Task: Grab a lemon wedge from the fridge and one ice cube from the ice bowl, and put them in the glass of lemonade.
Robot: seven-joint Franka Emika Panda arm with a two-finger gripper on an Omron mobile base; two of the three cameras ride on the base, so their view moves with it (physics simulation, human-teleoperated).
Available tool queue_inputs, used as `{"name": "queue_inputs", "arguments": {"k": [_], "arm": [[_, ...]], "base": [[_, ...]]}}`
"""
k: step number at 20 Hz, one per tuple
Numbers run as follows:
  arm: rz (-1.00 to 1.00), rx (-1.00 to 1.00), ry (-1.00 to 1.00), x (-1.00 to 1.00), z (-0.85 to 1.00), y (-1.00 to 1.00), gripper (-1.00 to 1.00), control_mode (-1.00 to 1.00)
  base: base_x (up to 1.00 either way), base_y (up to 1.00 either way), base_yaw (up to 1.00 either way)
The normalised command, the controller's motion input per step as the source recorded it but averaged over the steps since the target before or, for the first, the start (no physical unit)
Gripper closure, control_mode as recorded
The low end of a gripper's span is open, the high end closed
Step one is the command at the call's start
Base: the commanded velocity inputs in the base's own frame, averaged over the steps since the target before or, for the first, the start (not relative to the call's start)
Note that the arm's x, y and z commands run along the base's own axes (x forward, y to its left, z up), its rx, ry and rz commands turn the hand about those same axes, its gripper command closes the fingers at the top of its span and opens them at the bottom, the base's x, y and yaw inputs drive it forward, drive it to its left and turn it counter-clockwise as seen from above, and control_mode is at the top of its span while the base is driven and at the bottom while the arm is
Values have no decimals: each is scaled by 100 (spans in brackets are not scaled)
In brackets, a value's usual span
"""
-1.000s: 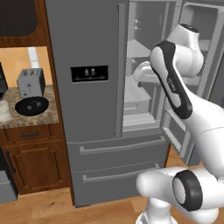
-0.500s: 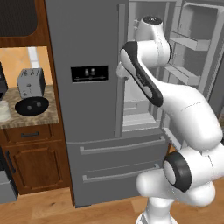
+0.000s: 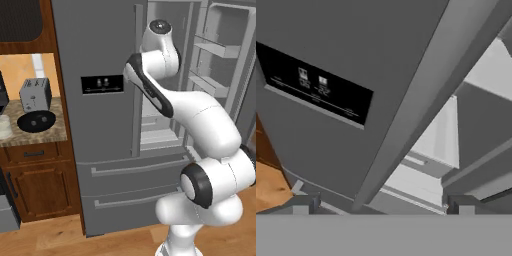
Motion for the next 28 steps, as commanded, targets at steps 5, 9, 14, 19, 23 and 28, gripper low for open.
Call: {"name": "queue_inputs", "arguments": {"k": [5,9,14,19,23,28], "arm": [[0,-3,11,70,14,0,-100,-100],[0,0,0,84,-44,0,-100,-100],[-1,0,-7,22,-58,0,-100,-100],[-3,0,-1,17,-3,0,-100,-100],[-15,0,0,45,3,0,-100,-100],[-14,0,0,33,2,15,-100,-100]], "base": [[0,0,0],[0,0,0],[0,0,0],[0,0,0],[0,0,0],[0,0,0]]}}
